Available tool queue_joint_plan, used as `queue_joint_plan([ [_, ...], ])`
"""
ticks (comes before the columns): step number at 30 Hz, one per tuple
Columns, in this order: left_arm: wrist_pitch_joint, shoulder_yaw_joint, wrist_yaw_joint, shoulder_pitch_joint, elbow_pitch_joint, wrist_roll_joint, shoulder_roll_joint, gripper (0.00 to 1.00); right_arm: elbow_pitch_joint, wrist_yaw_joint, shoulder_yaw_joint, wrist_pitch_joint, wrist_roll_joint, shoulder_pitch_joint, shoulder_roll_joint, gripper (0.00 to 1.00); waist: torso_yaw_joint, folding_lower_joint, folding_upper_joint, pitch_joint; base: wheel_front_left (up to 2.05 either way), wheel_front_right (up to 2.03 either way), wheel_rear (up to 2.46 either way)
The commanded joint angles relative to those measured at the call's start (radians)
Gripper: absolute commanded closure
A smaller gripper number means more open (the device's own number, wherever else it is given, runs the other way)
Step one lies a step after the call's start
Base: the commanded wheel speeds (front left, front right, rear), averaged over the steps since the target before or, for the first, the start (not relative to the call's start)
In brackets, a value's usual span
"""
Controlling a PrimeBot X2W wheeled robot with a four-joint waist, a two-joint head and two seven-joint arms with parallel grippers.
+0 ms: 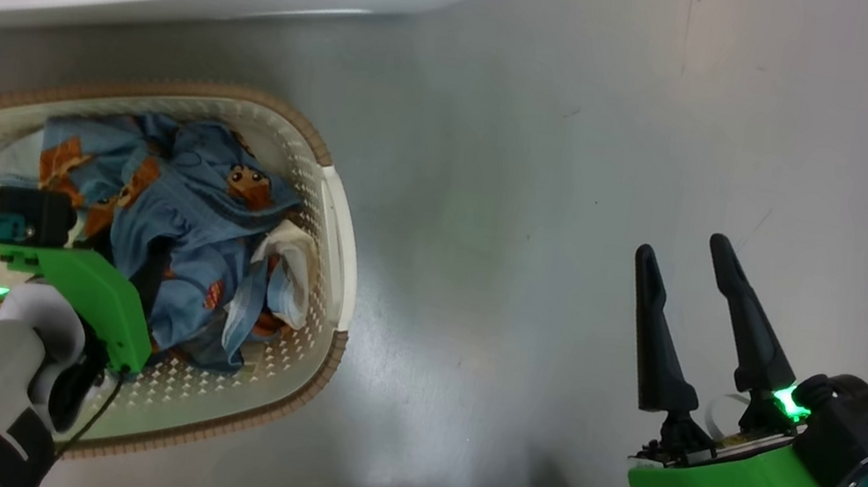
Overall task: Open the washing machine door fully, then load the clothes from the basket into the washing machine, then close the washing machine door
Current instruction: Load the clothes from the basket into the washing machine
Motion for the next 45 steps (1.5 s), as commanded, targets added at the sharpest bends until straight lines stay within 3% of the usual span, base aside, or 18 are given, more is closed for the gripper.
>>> queue_joint_plan([
  [1,-0.010,0.010,-0.002,-0.001,0.004,-0.013,0.027,0.00,-0.025,0.003,0.017,-0.007,0.005,0.011,-0.003,0.00,-0.003,0.0000,-0.0001,0.008,0.00,0.00,0.00],
  [10,-0.032,-0.068,-0.002,-0.046,0.069,-0.048,0.005,0.00,-0.043,0.003,0.003,-0.007,-0.002,0.018,-0.003,0.00,-0.014,0.0000,-0.0001,0.030,0.00,0.00,0.00],
  [11,-0.034,-0.079,-0.002,-0.050,0.075,-0.050,0.001,0.08,-0.044,0.003,0.001,-0.007,-0.002,0.019,-0.003,0.00,-0.014,0.0000,-0.0001,0.031,0.00,0.00,0.00],
  [12,-0.035,-0.093,-0.002,-0.054,0.083,-0.049,-0.003,0.35,-0.045,0.003,-0.002,-0.007,-0.002,0.020,-0.003,0.00,-0.013,0.0000,-0.0001,0.031,0.00,0.00,0.00],
  [15,-0.052,-0.130,-0.002,-0.067,0.104,-0.045,-0.016,1.00,-0.046,0.003,-0.011,-0.007,-0.005,0.021,-0.003,0.00,-0.005,0.0000,-0.0001,0.025,0.00,0.00,0.00],
  [25,-0.137,-0.188,-0.002,-0.031,0.121,-0.095,-0.048,1.00,-0.017,0.003,-0.015,-0.007,-0.003,0.015,-0.003,0.00,0.048,0.0000,-0.0001,-0.083,0.00,0.00,0.00],
  [31,-0.165,-0.163,-0.002,0.036,0.076,-0.112,-0.054,1.00,0.014,0.003,-0.012,-0.007,0.003,0.030,-0.003,0.00,0.082,0.0000,-0.0001,-0.189,0.00,0.00,0.00],
  [34,-0.167,-0.092,0.004,0.092,-0.006,-0.084,-0.053,1.00,0.033,0.003,-0.013,-0.007,0.000,0.050,-0.003,0.00,0.111,0.0000,-0.0001,-0.264,0.00,0.00,0.00],
  [45,-0.167,0.180,0.094,0.475,-0.393,0.124,-0.104,1.00,0.090,0.003,-0.043,-0.007,-0.045,0.175,-0.003,0.00,0.234,0.0000,-0.0001,-0.564,0.00,0.00,0.00],
])
